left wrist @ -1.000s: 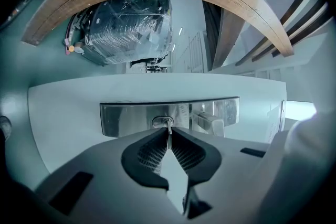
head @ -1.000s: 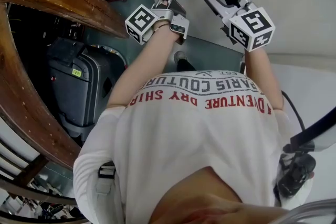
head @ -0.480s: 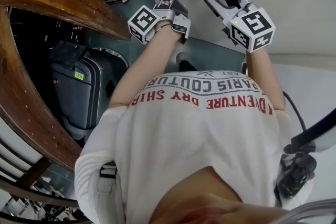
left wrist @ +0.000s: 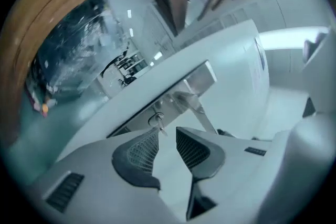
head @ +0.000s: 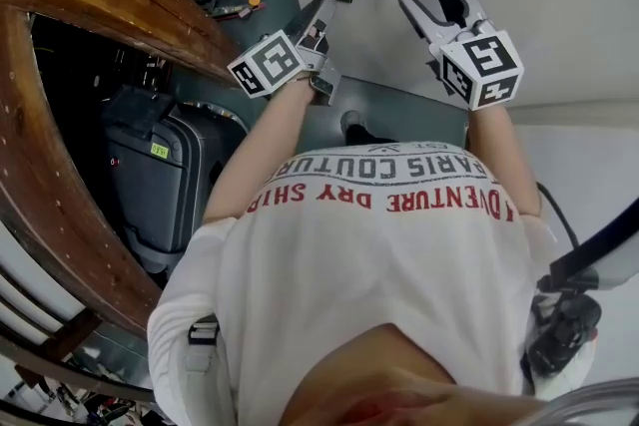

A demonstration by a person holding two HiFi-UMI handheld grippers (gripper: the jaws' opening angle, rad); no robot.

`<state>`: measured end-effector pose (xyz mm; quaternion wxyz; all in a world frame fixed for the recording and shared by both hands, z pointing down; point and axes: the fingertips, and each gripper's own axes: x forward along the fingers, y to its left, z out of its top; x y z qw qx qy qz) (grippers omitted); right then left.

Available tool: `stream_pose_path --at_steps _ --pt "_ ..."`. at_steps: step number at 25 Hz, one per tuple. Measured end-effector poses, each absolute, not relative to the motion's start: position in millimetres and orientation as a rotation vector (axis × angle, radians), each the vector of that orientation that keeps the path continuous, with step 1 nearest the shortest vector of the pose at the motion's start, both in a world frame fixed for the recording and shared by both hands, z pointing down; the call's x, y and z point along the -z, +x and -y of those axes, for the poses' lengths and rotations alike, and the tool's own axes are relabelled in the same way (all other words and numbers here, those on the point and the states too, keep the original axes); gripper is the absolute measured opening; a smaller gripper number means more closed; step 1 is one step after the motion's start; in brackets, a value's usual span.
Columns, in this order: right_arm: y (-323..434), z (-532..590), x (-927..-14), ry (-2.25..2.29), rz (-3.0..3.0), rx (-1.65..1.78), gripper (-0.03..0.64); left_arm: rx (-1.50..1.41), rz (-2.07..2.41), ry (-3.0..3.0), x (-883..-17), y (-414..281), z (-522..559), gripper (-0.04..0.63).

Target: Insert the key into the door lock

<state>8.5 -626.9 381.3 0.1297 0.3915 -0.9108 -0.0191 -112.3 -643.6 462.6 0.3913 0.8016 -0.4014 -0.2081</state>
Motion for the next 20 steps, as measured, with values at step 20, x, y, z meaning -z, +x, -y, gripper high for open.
stream_pose_path --at_steps 20 --pt "-2 337 -403 0.732 2.677 -0.104 0.002 -0.278 0.976 2.791 -389 -37 353 0.002"
